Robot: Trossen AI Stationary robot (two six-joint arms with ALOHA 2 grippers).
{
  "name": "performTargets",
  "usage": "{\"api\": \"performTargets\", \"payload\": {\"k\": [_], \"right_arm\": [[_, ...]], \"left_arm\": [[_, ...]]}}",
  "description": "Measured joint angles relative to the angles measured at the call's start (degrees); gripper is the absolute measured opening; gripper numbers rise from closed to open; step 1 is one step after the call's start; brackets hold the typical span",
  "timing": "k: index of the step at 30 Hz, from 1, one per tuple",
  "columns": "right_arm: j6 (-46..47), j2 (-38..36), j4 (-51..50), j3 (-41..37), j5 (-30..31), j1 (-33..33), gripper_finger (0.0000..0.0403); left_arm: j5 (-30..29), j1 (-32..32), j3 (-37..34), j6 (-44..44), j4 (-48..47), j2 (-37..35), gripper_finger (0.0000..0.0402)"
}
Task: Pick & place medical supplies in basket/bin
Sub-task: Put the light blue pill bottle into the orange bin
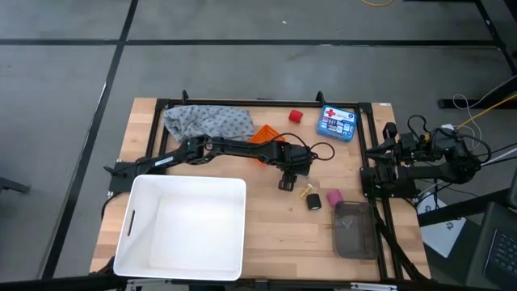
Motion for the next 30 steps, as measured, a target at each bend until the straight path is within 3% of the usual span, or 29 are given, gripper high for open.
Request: {"api": "performTargets", "payload": {"k": [19, 30], "right_arm": [[0.0, 0.0, 0.0, 0.0, 0.0, 0.0, 0.0053], [0.0, 0.0, 0.0, 0.0, 0.0, 0.0, 0.0053]], "left_arm": [[1.2, 0.0, 0.0, -0.5, -0.5, 0.2, 0.0107], [1.1, 0.1, 0.0, -0.4, -1.0, -0.2, 0.0104]]}}
